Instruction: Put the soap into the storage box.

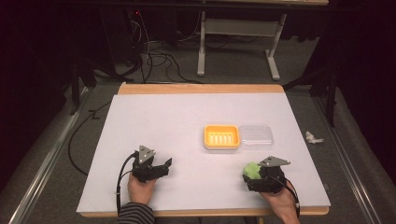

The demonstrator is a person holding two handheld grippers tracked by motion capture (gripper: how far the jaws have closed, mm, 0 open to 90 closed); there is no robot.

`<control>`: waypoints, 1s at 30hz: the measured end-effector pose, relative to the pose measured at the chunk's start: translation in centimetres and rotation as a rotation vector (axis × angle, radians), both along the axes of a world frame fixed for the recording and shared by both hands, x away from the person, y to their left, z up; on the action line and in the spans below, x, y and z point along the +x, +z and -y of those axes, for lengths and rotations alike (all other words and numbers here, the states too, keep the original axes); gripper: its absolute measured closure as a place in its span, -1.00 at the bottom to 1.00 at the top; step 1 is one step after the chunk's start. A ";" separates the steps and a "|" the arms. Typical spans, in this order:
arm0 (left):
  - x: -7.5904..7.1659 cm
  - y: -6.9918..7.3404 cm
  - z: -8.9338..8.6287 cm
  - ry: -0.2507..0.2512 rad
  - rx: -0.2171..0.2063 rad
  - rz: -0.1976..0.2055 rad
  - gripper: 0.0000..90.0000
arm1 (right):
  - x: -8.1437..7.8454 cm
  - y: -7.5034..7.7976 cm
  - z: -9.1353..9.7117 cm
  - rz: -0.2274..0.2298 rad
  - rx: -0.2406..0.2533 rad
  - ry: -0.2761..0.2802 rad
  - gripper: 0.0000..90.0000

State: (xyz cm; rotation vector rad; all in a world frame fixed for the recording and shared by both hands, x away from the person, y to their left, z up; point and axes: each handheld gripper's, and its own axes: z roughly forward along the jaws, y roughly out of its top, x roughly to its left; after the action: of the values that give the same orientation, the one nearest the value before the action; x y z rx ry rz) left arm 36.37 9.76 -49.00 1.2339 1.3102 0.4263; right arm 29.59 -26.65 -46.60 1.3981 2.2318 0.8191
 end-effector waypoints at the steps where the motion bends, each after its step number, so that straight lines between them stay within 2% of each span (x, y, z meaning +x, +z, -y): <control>1: 0.0 0.0 0.0 -0.001 0.001 0.000 -0.54 | 0.0 -0.1 0.0 0.003 -0.006 0.002 -0.56; 12: -0.1 0.0 0.0 -0.010 0.003 0.002 -0.54 | 0.3 -0.4 -0.2 -0.010 -0.020 -0.023 -0.43; 17: -0.1 0.1 -0.1 0.002 -0.004 0.014 -0.54 | 0.6 -0.3 -0.1 -0.027 -0.033 0.002 -0.42; 20: 0.0 0.0 -0.1 0.003 -0.003 0.001 -0.54 | 0.7 -0.2 0.0 -0.038 -0.030 0.019 -0.42; 22: 0.0 0.0 0.0 0.002 0.004 0.002 -0.54 | 0.8 -0.1 0.0 -0.049 -0.046 0.030 -0.41; 30: 0.0 0.0 0.1 0.006 0.008 0.004 -0.54 | 0.9 -0.1 0.1 -0.041 -0.048 0.059 -0.41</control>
State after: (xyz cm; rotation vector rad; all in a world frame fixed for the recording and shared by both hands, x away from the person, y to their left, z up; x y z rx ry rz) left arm 36.36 9.70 -49.02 1.2353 1.3102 0.4378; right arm 30.53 -26.71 -46.68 1.3452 2.3176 0.7576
